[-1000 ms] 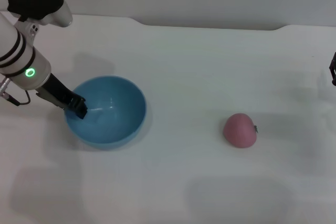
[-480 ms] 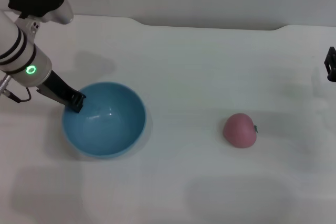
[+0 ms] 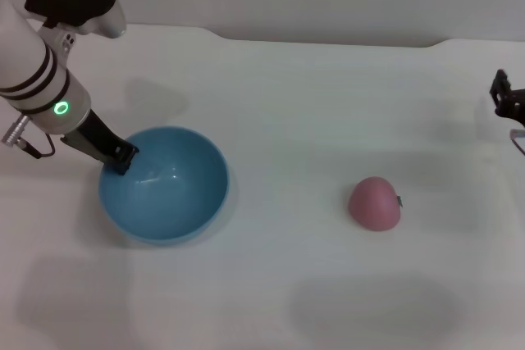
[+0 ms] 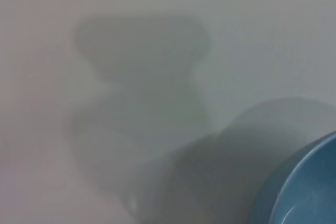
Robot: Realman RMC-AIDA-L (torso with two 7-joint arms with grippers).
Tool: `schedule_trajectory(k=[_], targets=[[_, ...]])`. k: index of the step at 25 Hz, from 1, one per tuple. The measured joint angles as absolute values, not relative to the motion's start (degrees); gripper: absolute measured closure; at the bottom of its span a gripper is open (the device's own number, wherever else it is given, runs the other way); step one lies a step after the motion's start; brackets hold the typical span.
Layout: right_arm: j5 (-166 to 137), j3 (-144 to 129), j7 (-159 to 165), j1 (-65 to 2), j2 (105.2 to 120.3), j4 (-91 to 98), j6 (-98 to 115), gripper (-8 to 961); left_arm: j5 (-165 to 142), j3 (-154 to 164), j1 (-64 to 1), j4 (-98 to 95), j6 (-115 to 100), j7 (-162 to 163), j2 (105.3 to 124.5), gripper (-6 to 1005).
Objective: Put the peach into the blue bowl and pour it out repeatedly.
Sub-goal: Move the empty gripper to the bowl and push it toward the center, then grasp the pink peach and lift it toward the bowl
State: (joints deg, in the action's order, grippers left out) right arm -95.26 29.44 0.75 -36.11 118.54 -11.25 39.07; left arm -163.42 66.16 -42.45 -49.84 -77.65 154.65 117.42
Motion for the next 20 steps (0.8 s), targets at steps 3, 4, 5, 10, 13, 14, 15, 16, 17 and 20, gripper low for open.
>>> schedule_trajectory(k=[3,4,5,10,13,14,15,16,17,20], targets=[[-96.3,30.5,9.1,-39.6,116.81,-11.2,30.1,433,-163.3,65.8,-42.3,-50.0,-76.7,154.6,117.48,1001],[-97.5,30.3,11.9,-41.0,115.73,-11.8,27.2,433,-163.3,65.8,-42.2,-50.2,-76.5,154.7,117.49,1001],[-98.2,30.4,12.7,-41.6,115.18,-12.4,25.8,433,-163.2,65.7,-42.2,-50.4,-76.2,154.8,117.49,1001],[-101.0,33.1,14.1,-45.3,108.79,-21.1,12.1,433,-163.1,64.9,-42.1,-51.4,-75.7,155.5,117.51,1001],[-101.6,38.5,11.7,-46.8,105.30,-26.8,0.8,432,-163.1,62.3,-42.2,-51.9,-76.0,156.1,117.51,1001],[-101.9,40.8,10.1,-47.0,104.33,-28.4,-3.1,432,-163.1,61.6,-42.3,-51.9,-76.0,156.2,117.51,1000],[-102.8,47.9,3.8,-47.3,102.82,-31.8,-12.8,432,-163.0,58.6,-42.5,-52.0,-76.3,157.3,117.50,1000],[-103.2,52.5,-0.4,-47.2,102.26,-33.3,-18.1,432,-163.0,58.6,-42.5,-52.0,-76.3,157.3,117.50,1000],[-103.4,57.9,-5.2,-46.9,102.13,-34.5,-23.7,432,-163.0,57.4,-42.5,-52.0,-76.4,157.8,117.44,1000],[-103.7,70.3,-14.7,-45.8,102.43,-36.6,-34.4,433,-163.0,54.9,-42.5,-52.1,-77.2,158.3,117.12,1000]])
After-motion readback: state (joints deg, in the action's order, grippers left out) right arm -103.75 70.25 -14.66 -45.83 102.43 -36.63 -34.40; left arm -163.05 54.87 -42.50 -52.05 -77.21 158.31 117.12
